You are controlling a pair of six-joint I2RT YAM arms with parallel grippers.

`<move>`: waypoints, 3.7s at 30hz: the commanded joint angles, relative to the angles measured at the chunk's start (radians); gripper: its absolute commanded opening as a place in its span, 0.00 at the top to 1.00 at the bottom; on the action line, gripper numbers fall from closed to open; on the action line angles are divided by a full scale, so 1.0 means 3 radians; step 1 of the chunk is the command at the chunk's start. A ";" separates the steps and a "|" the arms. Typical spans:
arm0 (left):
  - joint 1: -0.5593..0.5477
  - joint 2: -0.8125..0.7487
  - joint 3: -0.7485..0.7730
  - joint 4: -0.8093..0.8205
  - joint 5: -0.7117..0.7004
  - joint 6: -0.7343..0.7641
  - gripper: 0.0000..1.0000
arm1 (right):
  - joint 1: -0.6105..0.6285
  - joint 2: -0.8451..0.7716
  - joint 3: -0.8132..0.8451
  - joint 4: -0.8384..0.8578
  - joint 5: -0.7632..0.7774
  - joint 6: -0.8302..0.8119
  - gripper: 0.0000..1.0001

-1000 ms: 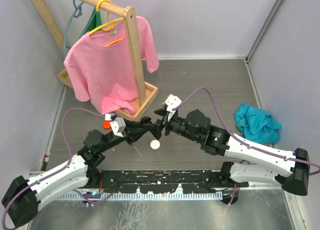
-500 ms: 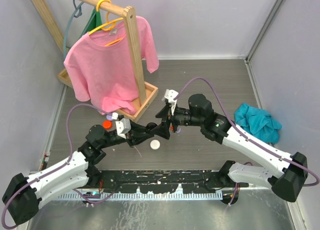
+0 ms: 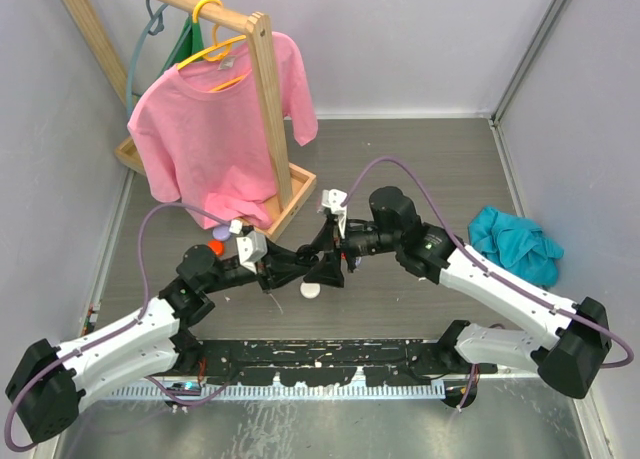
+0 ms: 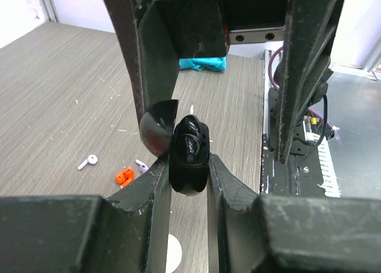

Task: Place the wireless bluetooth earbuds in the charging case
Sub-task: Close the charging case, then place the charging case at the center of the board, then pick up the charging case at the center of the board.

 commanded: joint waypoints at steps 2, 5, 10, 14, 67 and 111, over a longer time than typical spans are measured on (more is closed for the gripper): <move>0.0000 0.0030 0.0169 -0.0069 -0.0216 -0.0086 1.00 | 0.0011 -0.0270 0.0087 0.0064 -0.0192 -0.0115 0.20; -0.0003 0.0053 0.0168 -0.0151 -0.0311 -0.0160 1.00 | 0.0012 -0.0341 0.0049 0.0064 -0.0153 -0.0121 0.20; 0.0001 0.0036 0.0191 -0.0439 -0.0514 -0.0371 1.00 | 0.0011 -0.0410 -0.0020 0.0058 0.0344 -0.0087 0.20; -0.0001 -0.0051 0.0250 -0.0943 -0.0801 -0.0657 1.00 | 0.0011 -0.0480 -0.0157 0.0178 0.1055 0.0032 0.20; -0.0272 0.0935 0.0426 -0.3059 -0.2422 -0.3137 0.28 | 0.0013 -0.0894 -0.2025 0.2143 0.3792 0.0306 0.20; 0.1798 0.2089 0.1142 -0.2924 -0.3104 -0.1919 0.32 | 0.0014 -0.0898 -0.2045 0.2143 0.3746 0.0317 0.20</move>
